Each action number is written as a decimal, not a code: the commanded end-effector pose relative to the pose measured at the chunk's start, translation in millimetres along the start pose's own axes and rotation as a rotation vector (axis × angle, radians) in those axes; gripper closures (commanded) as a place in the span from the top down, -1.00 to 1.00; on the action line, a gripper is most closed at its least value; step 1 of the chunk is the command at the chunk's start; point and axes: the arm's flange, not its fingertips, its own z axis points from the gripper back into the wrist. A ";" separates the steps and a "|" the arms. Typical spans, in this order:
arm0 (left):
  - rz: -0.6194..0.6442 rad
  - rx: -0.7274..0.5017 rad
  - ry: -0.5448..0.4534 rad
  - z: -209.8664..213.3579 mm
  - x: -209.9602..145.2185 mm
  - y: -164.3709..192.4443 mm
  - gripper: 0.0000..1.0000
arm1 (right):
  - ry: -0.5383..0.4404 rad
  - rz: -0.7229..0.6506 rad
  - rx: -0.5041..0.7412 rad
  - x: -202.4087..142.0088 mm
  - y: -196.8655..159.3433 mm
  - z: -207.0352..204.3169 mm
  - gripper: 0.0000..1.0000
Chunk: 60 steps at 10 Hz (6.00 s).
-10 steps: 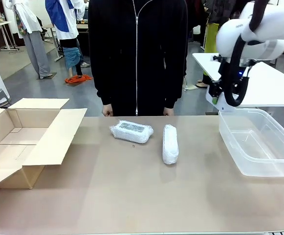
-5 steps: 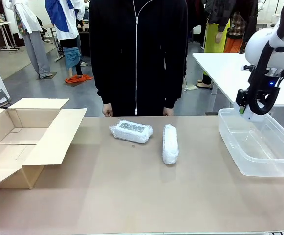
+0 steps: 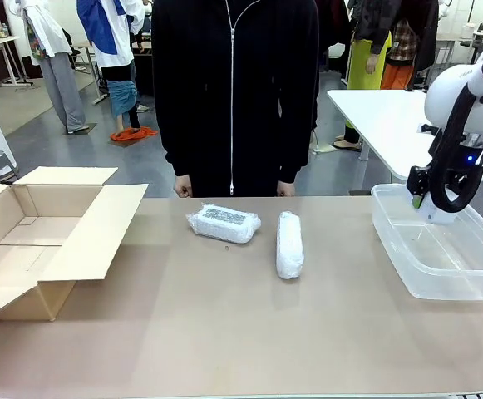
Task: Separate and place wrapped and unwrapped clocks.
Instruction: If the picked Digital clock is wrapped, place it in the Package Box ; if not, place it in the Organizing box, then pick up the Digital clock indicated by the person.
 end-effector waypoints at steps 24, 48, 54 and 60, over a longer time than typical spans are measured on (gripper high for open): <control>-0.015 -0.012 -0.014 0.6 -1.5 0.6 1.00 | -0.107 0.028 -0.106 -14.2 -2.1 0.1 1.00; -0.015 -0.012 -0.014 0.6 -1.5 0.6 1.00 | -0.180 0.033 -0.078 -19.7 -4.0 34.9 1.00; -0.015 -0.012 -0.014 0.6 -1.5 0.6 1.00 | -0.143 0.076 0.014 -21.0 -13.1 38.0 1.00; -0.015 -0.012 -0.014 0.6 -1.5 0.6 1.00 | -0.111 0.376 0.315 -5.4 -47.3 50.3 1.00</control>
